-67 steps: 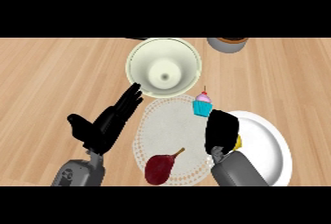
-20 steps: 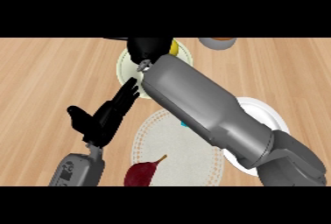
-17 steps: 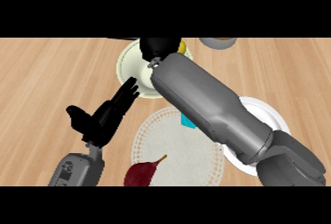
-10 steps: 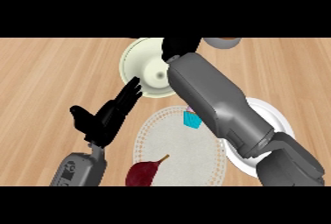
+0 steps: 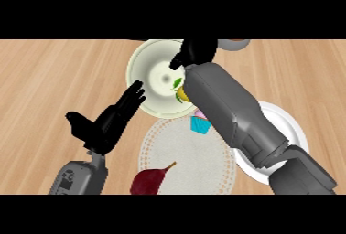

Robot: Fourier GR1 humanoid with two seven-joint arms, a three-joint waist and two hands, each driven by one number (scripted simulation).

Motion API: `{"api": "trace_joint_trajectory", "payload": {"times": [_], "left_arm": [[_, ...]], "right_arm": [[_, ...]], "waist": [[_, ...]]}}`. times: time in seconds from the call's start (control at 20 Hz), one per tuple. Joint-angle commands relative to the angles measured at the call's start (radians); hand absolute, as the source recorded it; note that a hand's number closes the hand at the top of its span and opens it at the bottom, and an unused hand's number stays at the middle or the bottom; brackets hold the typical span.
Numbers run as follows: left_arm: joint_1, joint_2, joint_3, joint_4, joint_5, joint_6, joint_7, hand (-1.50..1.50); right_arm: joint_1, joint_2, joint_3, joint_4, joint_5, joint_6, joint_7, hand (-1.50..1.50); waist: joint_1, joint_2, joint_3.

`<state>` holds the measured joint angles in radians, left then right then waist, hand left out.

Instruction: Pick the lemon from the plate and place it in the bowl

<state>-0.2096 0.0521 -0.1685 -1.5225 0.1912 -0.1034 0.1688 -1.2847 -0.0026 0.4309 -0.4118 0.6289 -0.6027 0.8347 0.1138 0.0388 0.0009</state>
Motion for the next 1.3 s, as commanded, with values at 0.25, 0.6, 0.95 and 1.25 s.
{"api": "trace_joint_trajectory", "payload": {"times": [0.25,0.6,0.95,1.25], "left_arm": [[0.026,-0.002,0.003,0.001,-0.008,0.012,-0.003,0.0],[0.068,-0.005,0.006,-0.062,0.0,0.038,0.045,0.0],[0.082,0.016,0.049,-0.016,-0.011,0.043,-0.009,0.0],[0.102,0.023,0.071,-0.009,0.005,0.041,-0.004,0.0]], "right_arm": [[0.138,0.002,-0.014,-0.278,-0.097,-0.499,-0.231,-1.5],[0.283,0.002,0.239,-0.611,-0.16,-0.643,-0.206,-1.5],[0.487,0.002,0.516,-0.84,0.026,-0.764,-0.114,-1.5],[0.746,0.002,0.686,-0.97,0.196,-0.754,-0.107,1.5]], "waist": [[-0.017,-0.021,0.001],[-0.068,-0.05,0.0],[-0.122,-0.069,-0.003],[-0.161,-0.076,-0.004]]}}
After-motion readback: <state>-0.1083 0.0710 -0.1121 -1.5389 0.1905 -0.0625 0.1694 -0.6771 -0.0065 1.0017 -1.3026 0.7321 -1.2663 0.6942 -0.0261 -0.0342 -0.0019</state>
